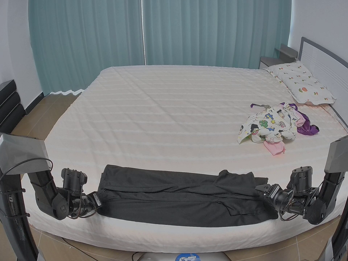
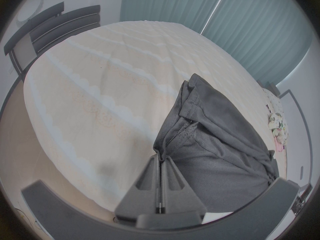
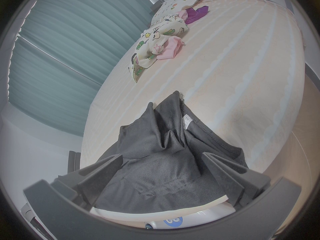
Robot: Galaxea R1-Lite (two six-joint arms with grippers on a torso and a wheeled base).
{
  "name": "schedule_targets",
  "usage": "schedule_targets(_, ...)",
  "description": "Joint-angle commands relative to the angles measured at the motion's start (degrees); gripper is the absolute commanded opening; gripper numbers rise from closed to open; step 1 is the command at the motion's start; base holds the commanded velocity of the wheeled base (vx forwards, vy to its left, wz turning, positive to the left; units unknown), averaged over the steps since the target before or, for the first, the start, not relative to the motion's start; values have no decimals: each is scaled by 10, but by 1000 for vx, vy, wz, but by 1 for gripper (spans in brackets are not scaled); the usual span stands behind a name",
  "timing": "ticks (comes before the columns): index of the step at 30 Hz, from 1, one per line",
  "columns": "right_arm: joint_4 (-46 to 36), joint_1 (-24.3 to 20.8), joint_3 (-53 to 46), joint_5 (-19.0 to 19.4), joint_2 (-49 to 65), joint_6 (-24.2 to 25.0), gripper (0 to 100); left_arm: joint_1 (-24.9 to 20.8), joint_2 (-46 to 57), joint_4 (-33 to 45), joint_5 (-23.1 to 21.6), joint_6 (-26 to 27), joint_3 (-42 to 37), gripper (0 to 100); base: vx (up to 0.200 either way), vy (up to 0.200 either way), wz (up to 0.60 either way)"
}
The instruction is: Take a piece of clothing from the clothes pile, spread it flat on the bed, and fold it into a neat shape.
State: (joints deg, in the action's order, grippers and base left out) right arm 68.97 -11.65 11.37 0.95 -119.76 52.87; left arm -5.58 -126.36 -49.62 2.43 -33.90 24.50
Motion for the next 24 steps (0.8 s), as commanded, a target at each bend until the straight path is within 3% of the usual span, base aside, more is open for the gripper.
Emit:
schedule_targets(1,0,0,0,0,0,0,100,2,0,0,4,4,-7,0,0,0,0)
schedule_targets(8,0,0,0,0,0,-1,100,6,-5,-6,10,3,-6,0,0,0,0)
schedule_targets(9,0,0,0,0,0,0,100,6,-3,-6,9,2,-7,100,0,0,0)
schedule_targets(13,0,0,-1,0,1,0,100,9,35,-6,8,2,-7,100,0,0,0)
schedule_targets(17,0,-2,-1,0,0,0,100,33,93,0,-30,3,15,100,0,0,0)
schedule_targets(24,0,-14,-1,-1,0,-1,100,38,74,22,-82,38,85,100,0,0,0)
